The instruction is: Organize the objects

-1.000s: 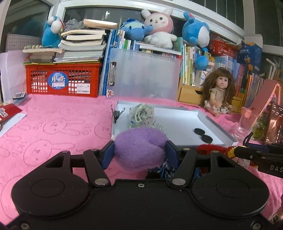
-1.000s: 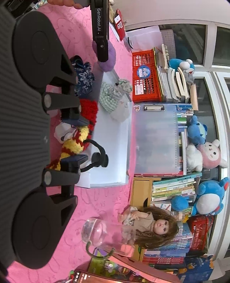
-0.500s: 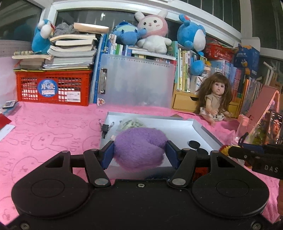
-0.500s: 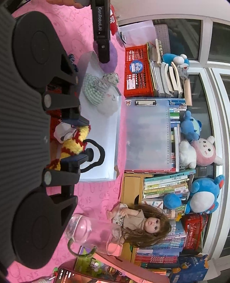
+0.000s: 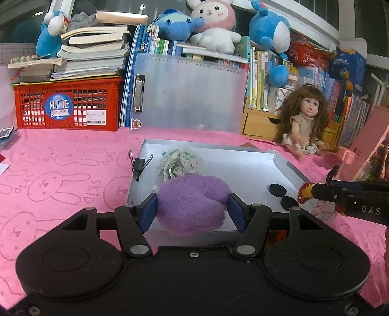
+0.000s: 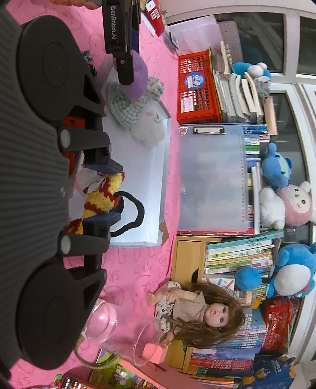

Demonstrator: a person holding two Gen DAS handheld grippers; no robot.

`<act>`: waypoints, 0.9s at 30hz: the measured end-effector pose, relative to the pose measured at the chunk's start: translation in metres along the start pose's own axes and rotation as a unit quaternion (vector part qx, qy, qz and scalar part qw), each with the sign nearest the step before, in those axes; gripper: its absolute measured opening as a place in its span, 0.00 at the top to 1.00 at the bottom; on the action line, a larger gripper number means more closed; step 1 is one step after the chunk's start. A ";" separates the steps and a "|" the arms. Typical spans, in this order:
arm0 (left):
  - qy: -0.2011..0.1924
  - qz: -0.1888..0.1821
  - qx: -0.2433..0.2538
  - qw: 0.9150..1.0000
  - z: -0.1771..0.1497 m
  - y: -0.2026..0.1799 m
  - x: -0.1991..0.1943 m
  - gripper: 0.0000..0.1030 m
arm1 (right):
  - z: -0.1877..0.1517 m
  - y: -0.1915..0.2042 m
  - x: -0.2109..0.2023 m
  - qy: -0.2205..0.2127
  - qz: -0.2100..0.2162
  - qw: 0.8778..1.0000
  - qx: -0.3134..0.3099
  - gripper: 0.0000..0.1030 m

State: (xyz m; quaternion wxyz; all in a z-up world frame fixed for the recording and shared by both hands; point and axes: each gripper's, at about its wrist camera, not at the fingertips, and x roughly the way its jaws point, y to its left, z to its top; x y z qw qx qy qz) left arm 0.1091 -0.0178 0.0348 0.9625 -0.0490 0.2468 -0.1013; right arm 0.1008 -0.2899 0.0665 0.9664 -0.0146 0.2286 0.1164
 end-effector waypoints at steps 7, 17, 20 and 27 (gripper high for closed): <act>0.007 0.006 0.009 1.000 0.001 -0.001 0.015 0.42 | 0.005 -0.007 0.022 0.026 0.008 1.000 0.009 0.61; 0.024 0.019 0.007 1.000 -0.003 0.001 0.034 0.42 | 0.000 -0.015 0.046 0.061 0.012 0.998 0.026 0.68; 0.027 0.021 0.008 0.999 -0.004 0.002 0.036 0.42 | -0.003 -0.017 0.049 0.066 0.009 0.997 0.029 0.69; 0.030 0.024 0.008 0.999 -0.003 0.002 0.043 0.42 | -0.004 -0.015 0.052 0.071 0.006 0.997 0.024 0.69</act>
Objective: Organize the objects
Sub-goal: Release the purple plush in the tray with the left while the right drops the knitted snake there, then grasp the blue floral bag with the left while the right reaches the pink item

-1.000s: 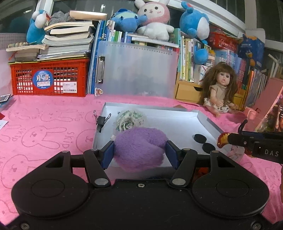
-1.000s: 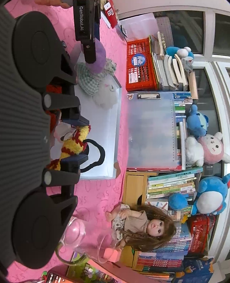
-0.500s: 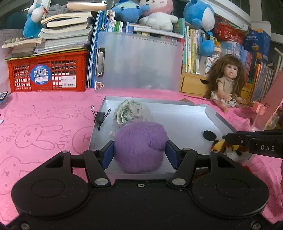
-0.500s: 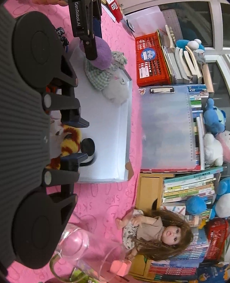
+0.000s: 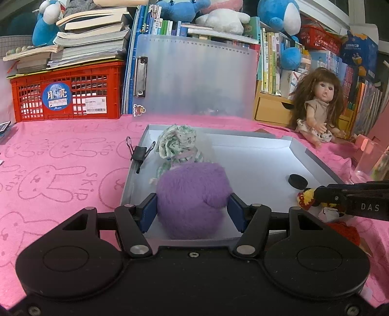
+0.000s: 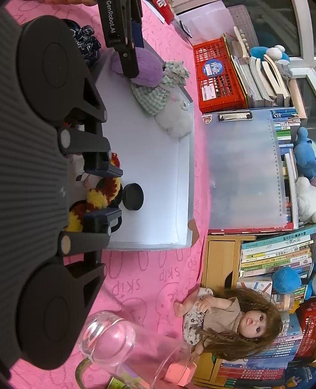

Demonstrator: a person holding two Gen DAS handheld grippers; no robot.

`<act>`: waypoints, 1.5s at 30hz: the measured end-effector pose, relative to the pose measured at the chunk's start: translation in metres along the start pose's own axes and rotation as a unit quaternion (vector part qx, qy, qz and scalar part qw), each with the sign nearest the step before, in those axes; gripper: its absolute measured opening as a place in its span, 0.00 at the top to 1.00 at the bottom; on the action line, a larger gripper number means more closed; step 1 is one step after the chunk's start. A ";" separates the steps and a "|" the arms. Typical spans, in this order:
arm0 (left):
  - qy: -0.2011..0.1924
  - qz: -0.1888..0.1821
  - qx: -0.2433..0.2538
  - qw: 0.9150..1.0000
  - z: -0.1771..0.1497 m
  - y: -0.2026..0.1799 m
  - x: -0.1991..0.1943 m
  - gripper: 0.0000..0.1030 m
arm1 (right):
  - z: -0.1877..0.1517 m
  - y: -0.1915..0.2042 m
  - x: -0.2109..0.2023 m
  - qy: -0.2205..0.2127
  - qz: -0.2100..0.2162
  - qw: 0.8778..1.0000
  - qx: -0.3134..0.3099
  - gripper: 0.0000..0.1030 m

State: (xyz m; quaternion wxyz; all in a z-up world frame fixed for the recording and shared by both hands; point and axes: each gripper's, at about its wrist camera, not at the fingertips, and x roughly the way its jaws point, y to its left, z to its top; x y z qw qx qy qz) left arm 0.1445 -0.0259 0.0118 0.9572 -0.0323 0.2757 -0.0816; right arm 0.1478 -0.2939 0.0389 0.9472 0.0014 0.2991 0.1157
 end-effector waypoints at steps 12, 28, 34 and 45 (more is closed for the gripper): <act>0.011 0.007 -0.004 1.000 0.006 0.001 0.014 0.42 | 0.007 0.010 0.027 0.027 -0.015 0.999 -0.026 0.70; 0.014 0.004 -0.009 1.000 0.013 0.003 0.019 0.38 | 0.024 0.011 0.051 0.032 -0.027 0.999 -0.014 0.33; -0.003 -0.006 0.001 1.000 0.012 0.001 0.001 0.25 | 0.020 0.011 0.034 0.017 -0.019 1.000 -0.013 0.20; -0.039 -0.044 0.028 0.998 0.003 -0.007 -0.052 0.09 | 0.015 0.009 -0.022 -0.047 0.002 0.999 0.001 0.00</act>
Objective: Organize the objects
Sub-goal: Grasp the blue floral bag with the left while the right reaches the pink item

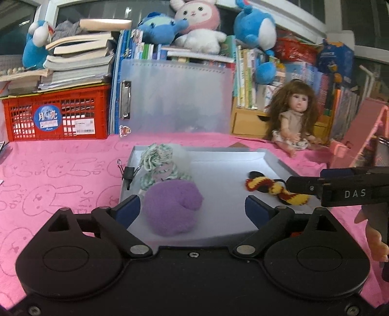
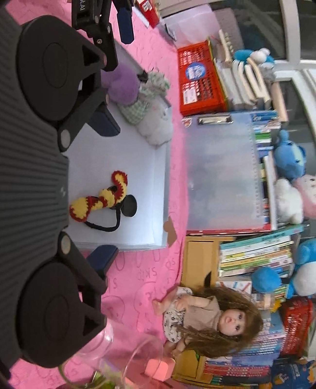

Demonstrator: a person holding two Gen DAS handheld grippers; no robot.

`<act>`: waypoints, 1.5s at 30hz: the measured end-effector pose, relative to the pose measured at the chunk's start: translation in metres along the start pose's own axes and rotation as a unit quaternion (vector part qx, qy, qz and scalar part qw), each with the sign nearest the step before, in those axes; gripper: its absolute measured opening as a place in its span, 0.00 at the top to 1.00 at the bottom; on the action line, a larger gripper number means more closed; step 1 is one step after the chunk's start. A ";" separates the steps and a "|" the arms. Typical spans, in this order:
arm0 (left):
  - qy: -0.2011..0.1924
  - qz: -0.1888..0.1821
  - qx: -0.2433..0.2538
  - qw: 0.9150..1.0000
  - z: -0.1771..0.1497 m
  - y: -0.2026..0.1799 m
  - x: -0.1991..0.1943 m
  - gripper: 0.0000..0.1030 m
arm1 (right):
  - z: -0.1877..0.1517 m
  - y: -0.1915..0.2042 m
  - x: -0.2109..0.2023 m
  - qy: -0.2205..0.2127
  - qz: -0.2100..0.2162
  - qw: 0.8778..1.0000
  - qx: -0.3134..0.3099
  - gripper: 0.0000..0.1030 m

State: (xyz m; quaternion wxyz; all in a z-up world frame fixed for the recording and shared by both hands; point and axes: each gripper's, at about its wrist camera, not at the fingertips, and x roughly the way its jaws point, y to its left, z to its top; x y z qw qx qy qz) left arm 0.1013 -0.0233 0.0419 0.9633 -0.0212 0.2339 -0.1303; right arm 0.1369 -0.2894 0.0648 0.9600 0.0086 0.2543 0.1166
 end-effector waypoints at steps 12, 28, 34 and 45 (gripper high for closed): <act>-0.010 -0.029 0.014 0.999 -0.030 -0.011 -0.042 0.06 | -0.035 0.012 -0.060 -0.059 -0.014 0.996 -0.062 0.00; 0.010 -0.035 0.001 0.999 -0.055 -0.009 -0.049 0.04 | -0.078 0.007 -0.086 -0.036 0.005 0.999 -0.026 0.00; 0.016 -0.037 0.004 0.999 -0.058 -0.012 -0.045 0.04 | -0.083 0.008 -0.080 -0.023 0.004 1.000 -0.019 0.00; 0.031 -0.042 -0.007 0.999 -0.057 -0.011 -0.033 0.08 | -0.085 0.016 -0.080 0.000 0.060 0.998 -0.026 0.00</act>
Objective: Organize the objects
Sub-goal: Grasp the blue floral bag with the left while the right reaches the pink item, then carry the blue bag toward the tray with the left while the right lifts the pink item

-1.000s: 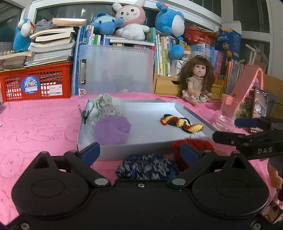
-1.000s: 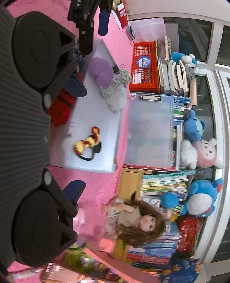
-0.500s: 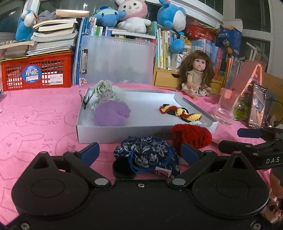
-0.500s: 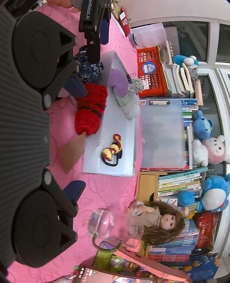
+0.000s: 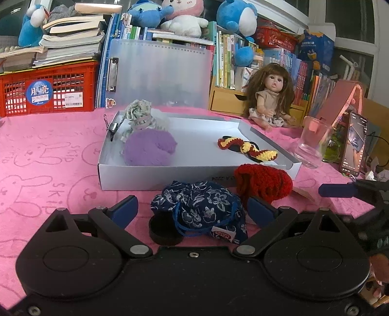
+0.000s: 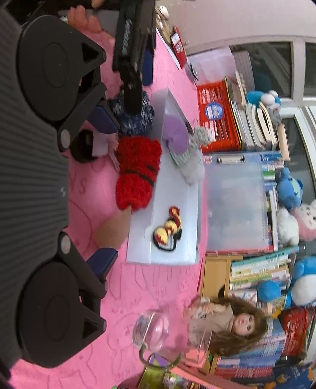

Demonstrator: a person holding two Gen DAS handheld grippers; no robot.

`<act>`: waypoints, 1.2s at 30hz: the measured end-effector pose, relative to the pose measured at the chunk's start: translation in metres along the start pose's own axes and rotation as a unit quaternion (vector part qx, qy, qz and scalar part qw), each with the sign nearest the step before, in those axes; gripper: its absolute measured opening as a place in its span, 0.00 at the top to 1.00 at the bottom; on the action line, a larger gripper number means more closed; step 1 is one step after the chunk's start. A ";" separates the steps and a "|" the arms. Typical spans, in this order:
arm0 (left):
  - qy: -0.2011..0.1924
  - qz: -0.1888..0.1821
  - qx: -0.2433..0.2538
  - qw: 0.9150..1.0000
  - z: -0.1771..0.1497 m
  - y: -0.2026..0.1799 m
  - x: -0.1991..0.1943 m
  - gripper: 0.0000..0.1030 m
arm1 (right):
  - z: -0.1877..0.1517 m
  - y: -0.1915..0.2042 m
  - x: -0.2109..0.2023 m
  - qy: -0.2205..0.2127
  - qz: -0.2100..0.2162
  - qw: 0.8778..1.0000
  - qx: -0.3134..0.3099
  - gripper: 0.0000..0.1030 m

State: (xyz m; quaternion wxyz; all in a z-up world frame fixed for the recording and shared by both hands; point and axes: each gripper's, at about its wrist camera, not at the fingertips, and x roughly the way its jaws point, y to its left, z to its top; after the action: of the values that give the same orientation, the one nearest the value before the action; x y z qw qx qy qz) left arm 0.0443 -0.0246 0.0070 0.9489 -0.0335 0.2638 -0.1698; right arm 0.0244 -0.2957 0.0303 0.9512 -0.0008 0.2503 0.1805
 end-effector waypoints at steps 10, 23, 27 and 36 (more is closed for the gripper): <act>0.008 -0.007 -0.003 1.000 0.002 -0.001 0.010 0.16 | -0.003 0.015 0.001 0.014 0.041 0.999 -0.024 0.11; 0.017 -0.008 -0.010 1.000 0.005 -0.003 0.019 0.18 | -0.007 0.038 0.007 0.025 0.065 0.996 -0.063 0.34; 0.018 -0.004 -0.017 1.000 0.007 -0.002 0.023 0.23 | -0.008 0.043 0.011 0.028 0.059 0.995 -0.072 0.47; 0.008 0.000 -0.011 1.000 0.007 -0.006 0.014 0.49 | -0.005 0.035 0.007 0.015 0.051 0.998 -0.042 0.73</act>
State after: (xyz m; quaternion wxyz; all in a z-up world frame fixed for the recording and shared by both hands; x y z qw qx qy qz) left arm 0.0578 -0.0352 0.0072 0.9464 -0.0424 0.2732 -0.1670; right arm 0.0161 -0.2607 0.0256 0.9361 -0.0303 0.2561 0.2394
